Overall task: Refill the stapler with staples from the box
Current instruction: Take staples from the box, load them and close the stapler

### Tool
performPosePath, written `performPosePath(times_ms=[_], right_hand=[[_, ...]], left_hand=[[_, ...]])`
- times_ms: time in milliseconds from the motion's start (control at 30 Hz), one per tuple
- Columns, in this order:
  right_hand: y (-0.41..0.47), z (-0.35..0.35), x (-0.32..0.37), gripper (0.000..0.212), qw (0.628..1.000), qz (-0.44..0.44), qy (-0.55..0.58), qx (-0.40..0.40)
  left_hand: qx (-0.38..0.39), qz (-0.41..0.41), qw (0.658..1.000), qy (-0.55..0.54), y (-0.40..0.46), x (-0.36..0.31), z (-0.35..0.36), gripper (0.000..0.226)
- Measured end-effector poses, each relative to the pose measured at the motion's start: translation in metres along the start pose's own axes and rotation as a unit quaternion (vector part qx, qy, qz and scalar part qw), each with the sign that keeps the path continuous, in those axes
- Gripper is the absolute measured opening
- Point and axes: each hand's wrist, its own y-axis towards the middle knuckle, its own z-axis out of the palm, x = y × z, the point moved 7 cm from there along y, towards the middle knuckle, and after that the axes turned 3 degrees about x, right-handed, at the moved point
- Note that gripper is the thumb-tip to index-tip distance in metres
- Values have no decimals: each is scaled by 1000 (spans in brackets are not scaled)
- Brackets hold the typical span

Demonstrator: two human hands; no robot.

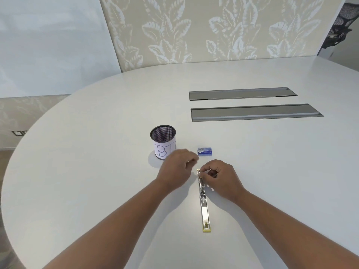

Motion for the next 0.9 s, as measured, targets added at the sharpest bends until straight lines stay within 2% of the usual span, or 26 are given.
performPosePath(times_ms=[167,300,500,733,900], right_hand=[[-7,-5,0,16,999,5,-19,-34],[-8,-6,-1,13,998,9,-40,-48],[6,-16,-3,30,990,25,-110,-84],[29,-30,-11,19,988,52,-117,-87],[41,-31,-19,36,990,59,-98,-79]], left_hand=[[53,-77,994,-55,-18,17,28,19],[47,-90,993,-63,-18,18,33,23],[37,-92,993,-62,-5,21,41,30],[18,-123,987,-101,26,32,48,36],[27,-136,984,-110,41,36,55,39]])
